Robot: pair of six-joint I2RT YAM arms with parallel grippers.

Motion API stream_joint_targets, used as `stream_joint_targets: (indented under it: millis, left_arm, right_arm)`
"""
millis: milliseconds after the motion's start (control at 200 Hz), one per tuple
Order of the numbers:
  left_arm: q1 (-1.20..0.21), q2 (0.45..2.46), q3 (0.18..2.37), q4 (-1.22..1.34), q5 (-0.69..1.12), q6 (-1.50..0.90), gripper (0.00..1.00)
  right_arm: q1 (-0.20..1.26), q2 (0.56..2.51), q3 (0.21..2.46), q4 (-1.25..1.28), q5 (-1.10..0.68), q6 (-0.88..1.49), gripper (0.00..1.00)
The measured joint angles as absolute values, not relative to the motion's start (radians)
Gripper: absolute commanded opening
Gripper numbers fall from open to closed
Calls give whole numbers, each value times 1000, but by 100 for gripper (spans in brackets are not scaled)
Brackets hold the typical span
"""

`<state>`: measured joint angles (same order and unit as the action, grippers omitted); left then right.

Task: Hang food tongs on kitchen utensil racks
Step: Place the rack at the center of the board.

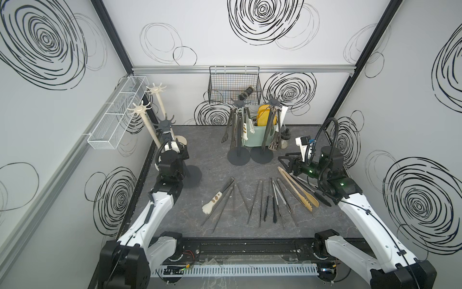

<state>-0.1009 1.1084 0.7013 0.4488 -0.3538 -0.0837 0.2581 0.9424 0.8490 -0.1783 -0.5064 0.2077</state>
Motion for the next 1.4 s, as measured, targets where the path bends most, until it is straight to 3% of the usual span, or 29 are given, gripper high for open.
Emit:
stream_joint_targets:
  millis: [670, 1401]
  left_arm:
    - [-247, 1681, 1090, 679, -252, -75, 0]
    - [-329, 1745, 1152, 697, -321, -31, 0]
  right_arm:
    - [215, 986, 850, -190, -429, 175, 58]
    - [194, 1023, 851, -193, -442, 174, 58]
